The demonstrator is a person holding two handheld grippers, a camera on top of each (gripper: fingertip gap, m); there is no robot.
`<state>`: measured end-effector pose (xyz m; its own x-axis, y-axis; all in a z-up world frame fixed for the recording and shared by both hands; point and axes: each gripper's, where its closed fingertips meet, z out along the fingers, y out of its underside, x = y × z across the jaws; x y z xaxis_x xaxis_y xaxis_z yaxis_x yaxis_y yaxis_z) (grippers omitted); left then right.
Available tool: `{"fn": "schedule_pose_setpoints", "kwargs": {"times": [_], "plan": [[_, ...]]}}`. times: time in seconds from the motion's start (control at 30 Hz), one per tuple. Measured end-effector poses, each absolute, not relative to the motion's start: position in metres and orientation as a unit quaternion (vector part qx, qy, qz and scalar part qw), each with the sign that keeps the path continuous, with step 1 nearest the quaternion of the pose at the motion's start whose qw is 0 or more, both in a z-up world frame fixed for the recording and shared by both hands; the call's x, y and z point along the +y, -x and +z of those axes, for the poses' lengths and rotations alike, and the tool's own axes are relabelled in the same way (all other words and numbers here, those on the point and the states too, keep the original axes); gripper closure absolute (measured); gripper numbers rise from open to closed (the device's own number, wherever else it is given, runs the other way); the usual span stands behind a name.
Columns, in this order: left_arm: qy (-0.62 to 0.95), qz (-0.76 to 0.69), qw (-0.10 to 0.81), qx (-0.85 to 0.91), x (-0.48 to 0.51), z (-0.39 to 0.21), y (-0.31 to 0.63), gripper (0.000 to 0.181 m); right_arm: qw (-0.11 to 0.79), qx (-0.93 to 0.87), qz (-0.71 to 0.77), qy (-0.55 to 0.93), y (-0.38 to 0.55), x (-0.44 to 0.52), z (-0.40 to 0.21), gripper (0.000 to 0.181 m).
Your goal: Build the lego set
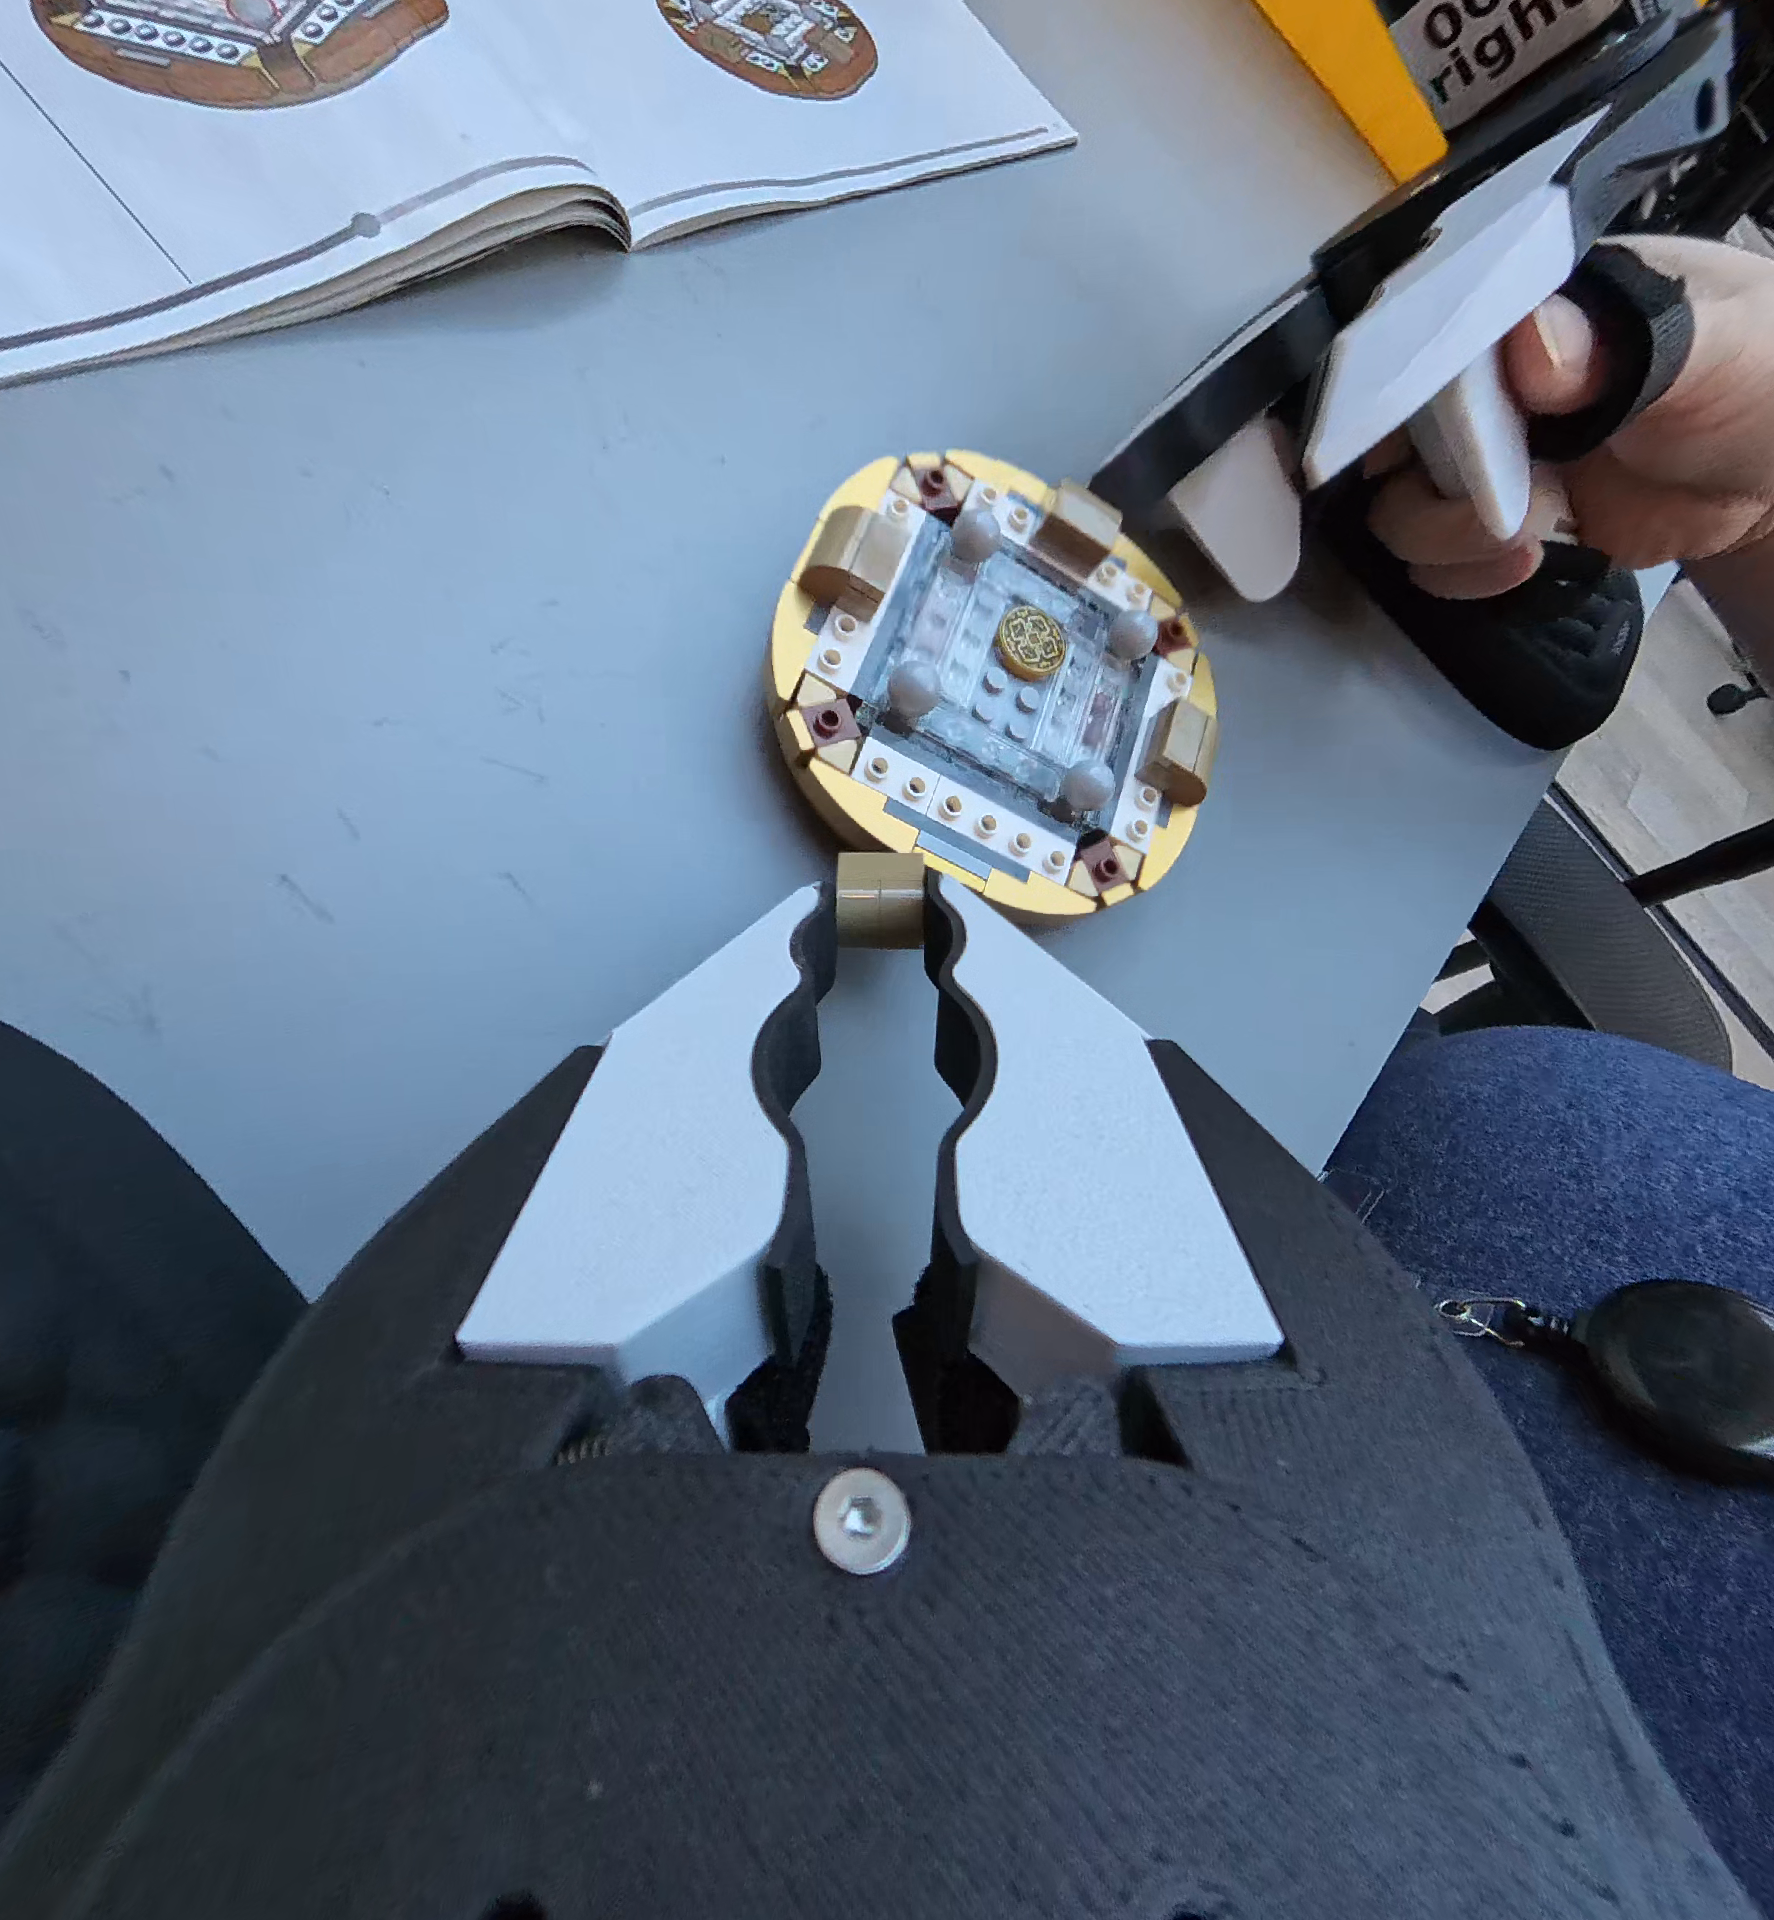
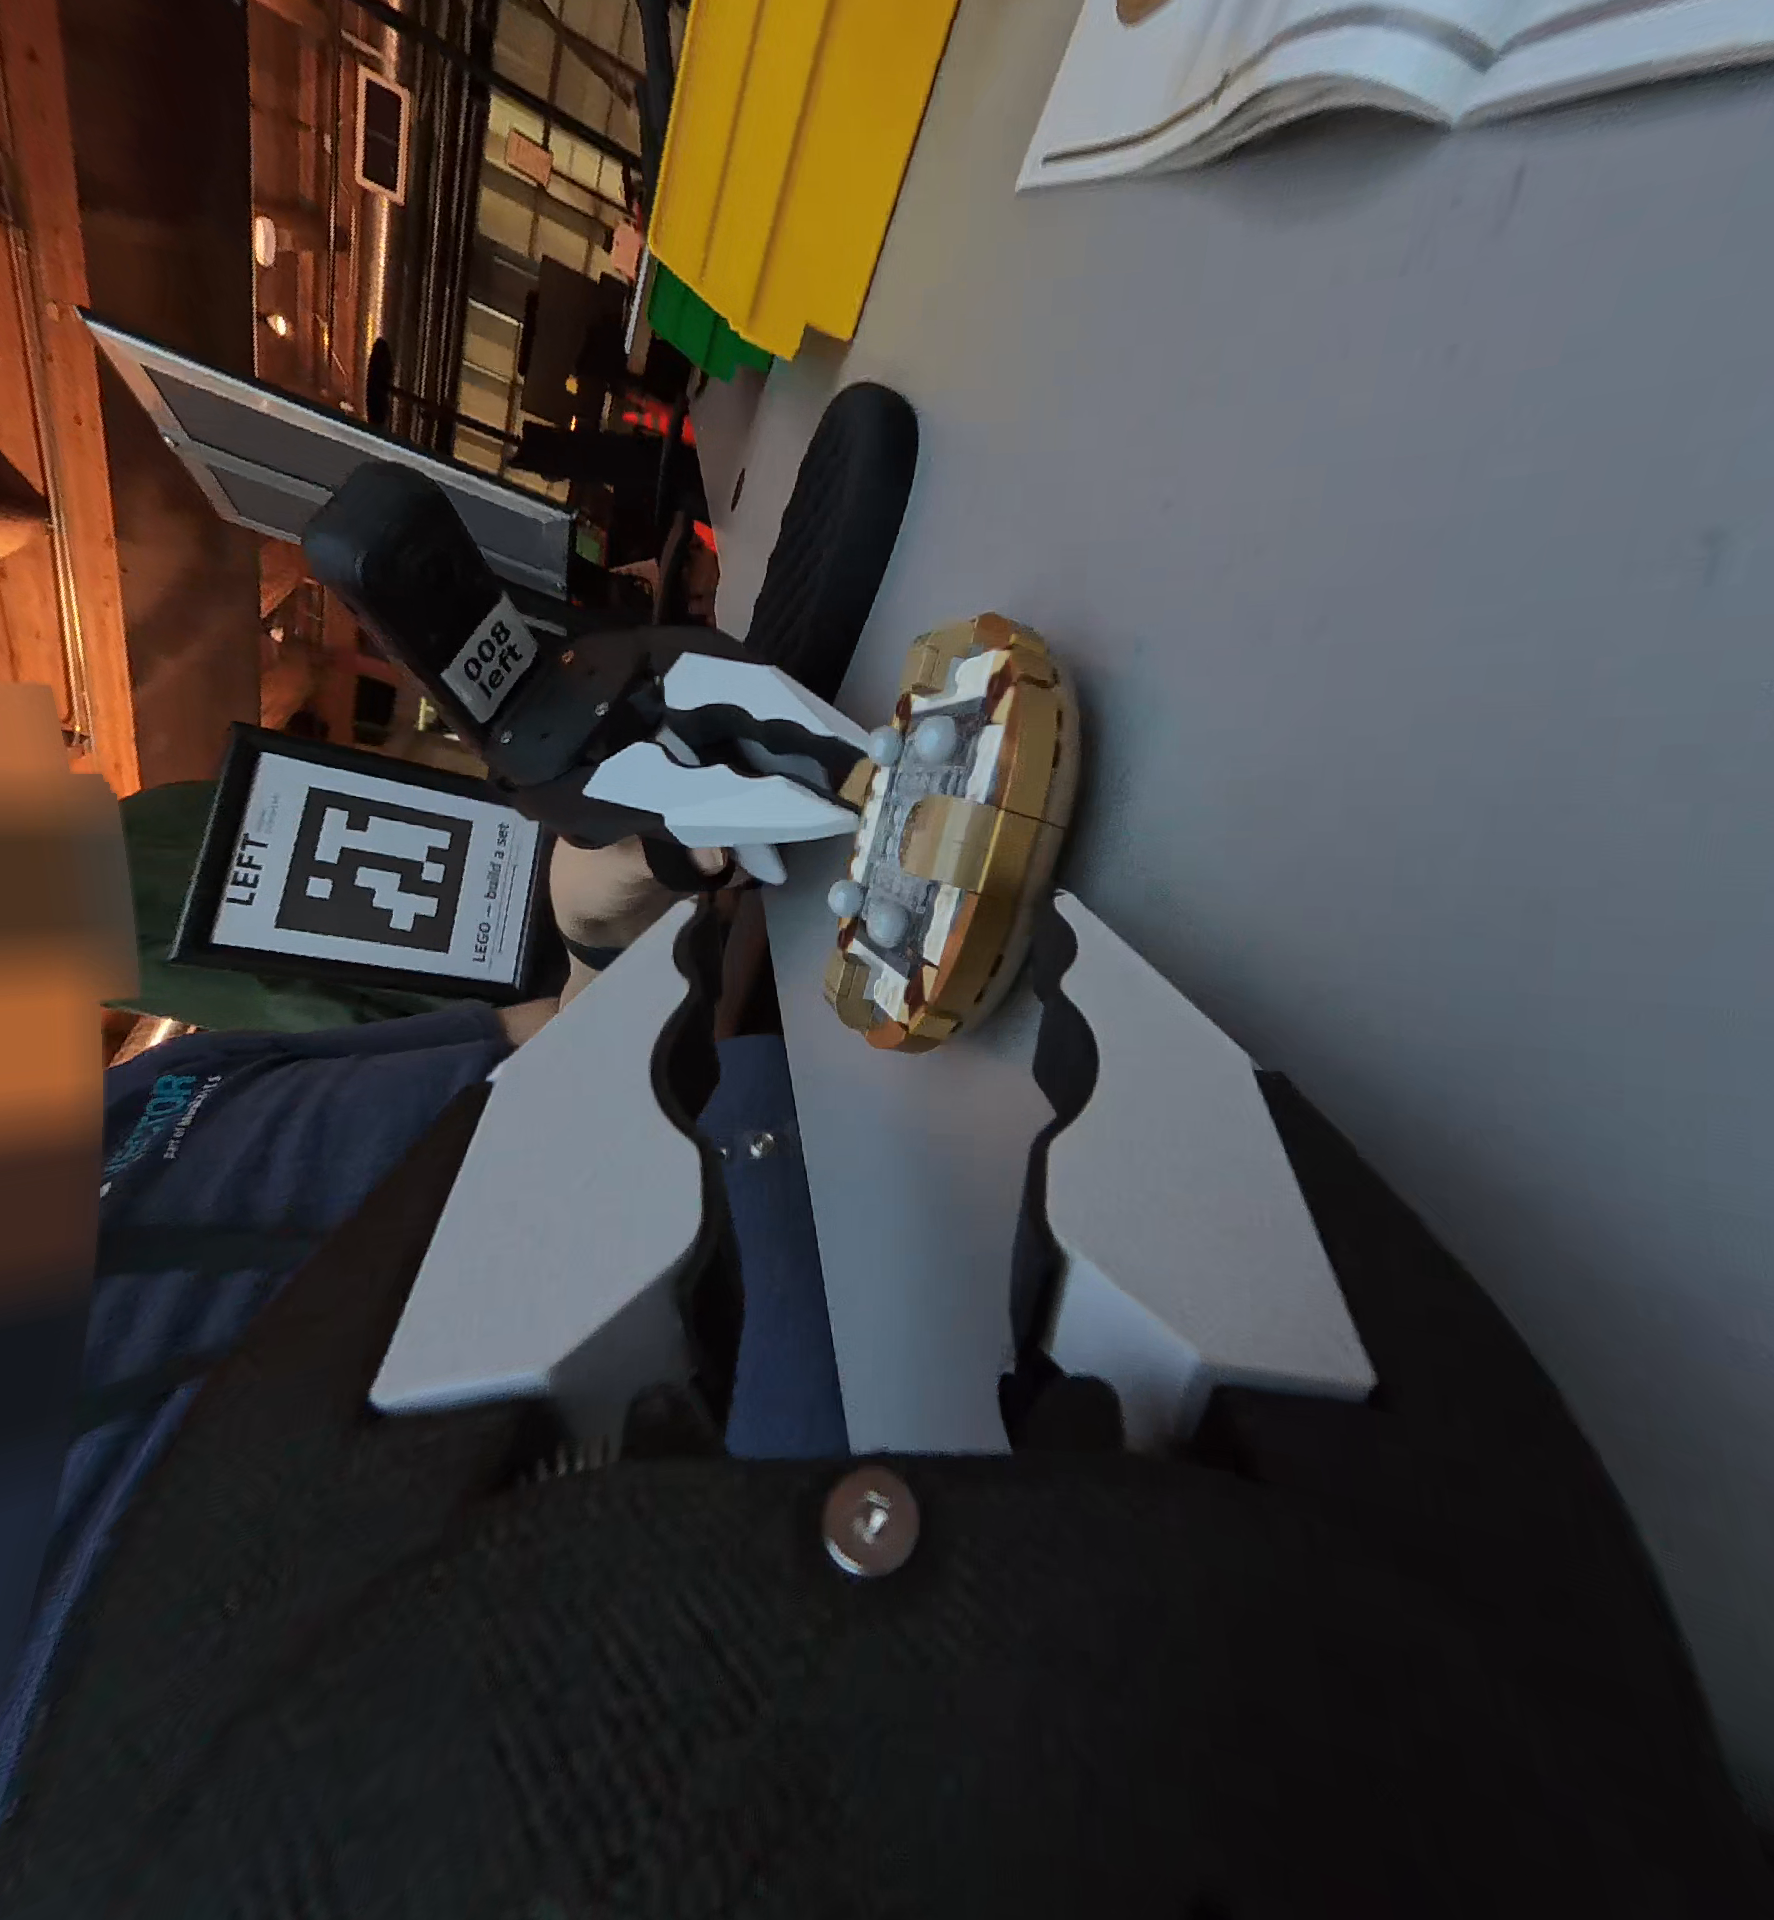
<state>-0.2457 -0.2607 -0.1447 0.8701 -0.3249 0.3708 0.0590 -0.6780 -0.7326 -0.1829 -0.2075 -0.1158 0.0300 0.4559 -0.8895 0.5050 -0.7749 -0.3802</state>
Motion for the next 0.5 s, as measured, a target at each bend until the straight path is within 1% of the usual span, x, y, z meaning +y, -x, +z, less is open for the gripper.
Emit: {"fn": "schedule_pose_setpoints", "kwargs": {"times": [0.2,0.37,0.5], "plan": [[0.885,-0.24,0.391,0.083,-0.262,-0.147,0.243,0.167,-0.013,0.322,-0.638,-0.7,0.188,-0.199,-0.101,0.146],[0.88,-0.254,0.394,0.079,-0.262,-0.146,0.239,0.167,-0.021,0.346,-0.595,-0.725,0.19,-0.195,-0.111,0.142],[0.879,-0.252,0.395,0.084,-0.262,-0.146,0.237,0.167,-0.006,0.361,-0.562,-0.744,0.187,-0.197,-0.122,0.141]]}}
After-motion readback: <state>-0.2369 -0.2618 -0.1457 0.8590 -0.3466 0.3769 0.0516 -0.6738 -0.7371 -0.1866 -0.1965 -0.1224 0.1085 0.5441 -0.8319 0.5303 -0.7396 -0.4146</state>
